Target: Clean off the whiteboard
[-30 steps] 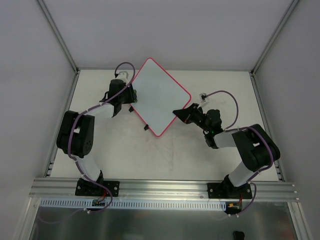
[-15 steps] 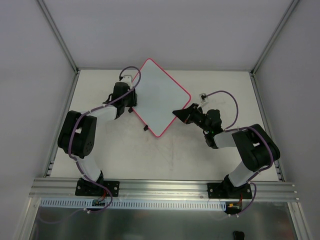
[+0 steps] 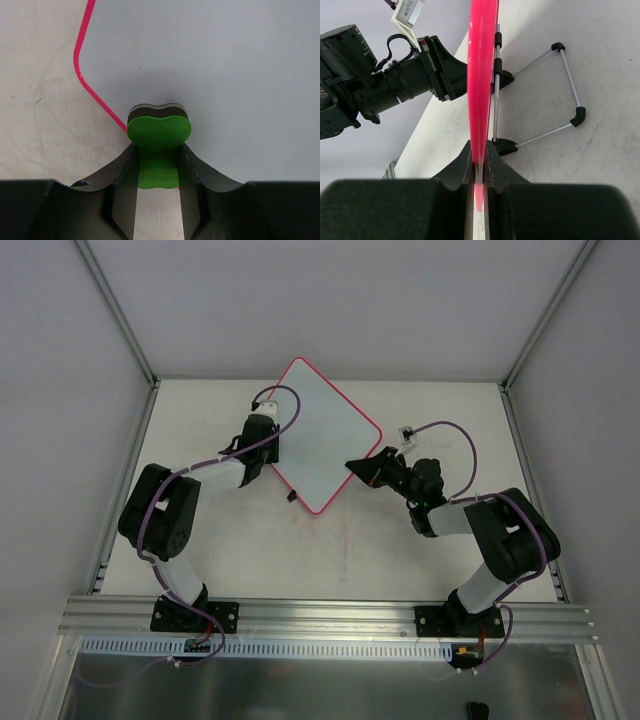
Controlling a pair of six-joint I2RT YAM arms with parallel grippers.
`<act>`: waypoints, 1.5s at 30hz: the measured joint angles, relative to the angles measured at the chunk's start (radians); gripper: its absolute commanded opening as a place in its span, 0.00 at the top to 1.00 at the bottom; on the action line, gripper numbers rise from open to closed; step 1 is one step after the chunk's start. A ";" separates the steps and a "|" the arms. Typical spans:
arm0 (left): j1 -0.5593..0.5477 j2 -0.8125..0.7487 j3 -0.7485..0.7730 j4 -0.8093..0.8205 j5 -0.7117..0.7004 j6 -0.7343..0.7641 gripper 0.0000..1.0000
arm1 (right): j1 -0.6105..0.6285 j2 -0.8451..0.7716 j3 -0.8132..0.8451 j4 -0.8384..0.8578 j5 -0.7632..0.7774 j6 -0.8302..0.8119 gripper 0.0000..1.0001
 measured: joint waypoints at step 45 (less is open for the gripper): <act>-0.027 0.018 0.027 -0.090 -0.063 0.018 1.00 | -0.010 0.000 0.000 -0.002 -0.014 0.007 1.00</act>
